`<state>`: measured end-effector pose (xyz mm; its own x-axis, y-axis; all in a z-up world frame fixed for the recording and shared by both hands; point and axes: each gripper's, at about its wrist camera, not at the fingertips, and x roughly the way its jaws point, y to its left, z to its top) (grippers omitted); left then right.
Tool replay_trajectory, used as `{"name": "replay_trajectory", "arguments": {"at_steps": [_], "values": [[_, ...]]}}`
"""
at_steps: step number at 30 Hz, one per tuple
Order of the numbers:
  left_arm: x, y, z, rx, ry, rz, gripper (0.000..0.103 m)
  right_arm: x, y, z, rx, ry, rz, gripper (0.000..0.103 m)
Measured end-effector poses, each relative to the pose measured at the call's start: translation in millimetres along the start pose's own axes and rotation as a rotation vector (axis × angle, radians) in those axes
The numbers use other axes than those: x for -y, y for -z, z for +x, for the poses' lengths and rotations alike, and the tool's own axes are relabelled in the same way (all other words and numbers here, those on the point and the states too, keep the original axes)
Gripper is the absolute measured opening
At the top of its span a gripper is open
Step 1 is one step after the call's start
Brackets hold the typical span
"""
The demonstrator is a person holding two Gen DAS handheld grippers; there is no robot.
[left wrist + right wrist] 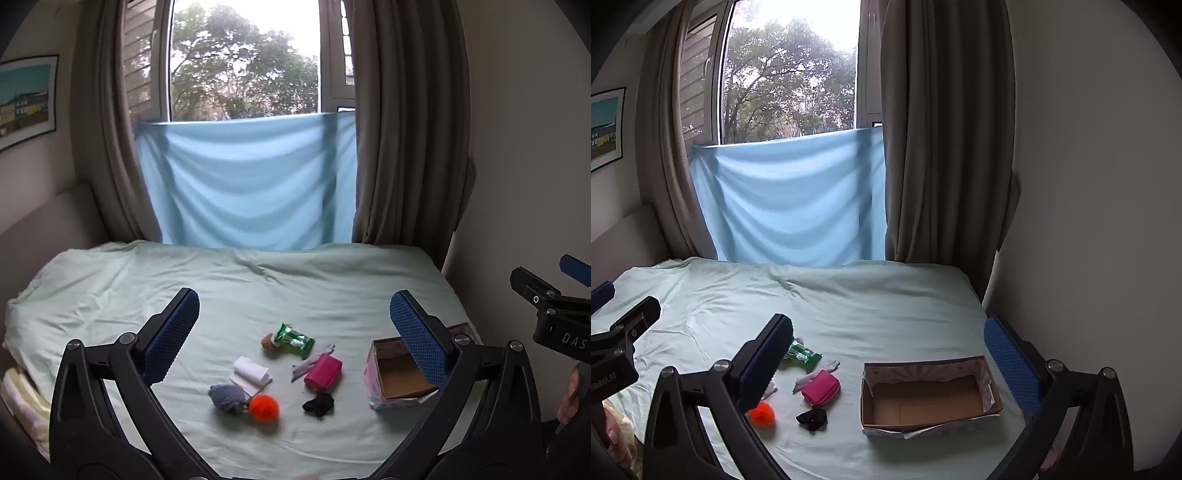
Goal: Organize soft objects
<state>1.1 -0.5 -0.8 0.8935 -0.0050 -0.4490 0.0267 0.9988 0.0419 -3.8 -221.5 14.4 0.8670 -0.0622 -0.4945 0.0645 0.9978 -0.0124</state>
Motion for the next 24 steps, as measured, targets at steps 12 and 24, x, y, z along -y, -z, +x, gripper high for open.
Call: {"name": "replay_trajectory", "arguments": {"at_steps": [12, 24], "values": [[-4.3, -0.1, 2.8, 0.004, 0.0, -0.034, 0.102, -4.4, -6.5, 0.0, 0.024, 0.003, -0.007, 0.103], [-8.7, -2.1, 10.3, -0.012, 0.002, -0.043, 0.102, -3.4, -0.6, 7.0, 0.02, -0.006, -0.003, 0.103]]}}
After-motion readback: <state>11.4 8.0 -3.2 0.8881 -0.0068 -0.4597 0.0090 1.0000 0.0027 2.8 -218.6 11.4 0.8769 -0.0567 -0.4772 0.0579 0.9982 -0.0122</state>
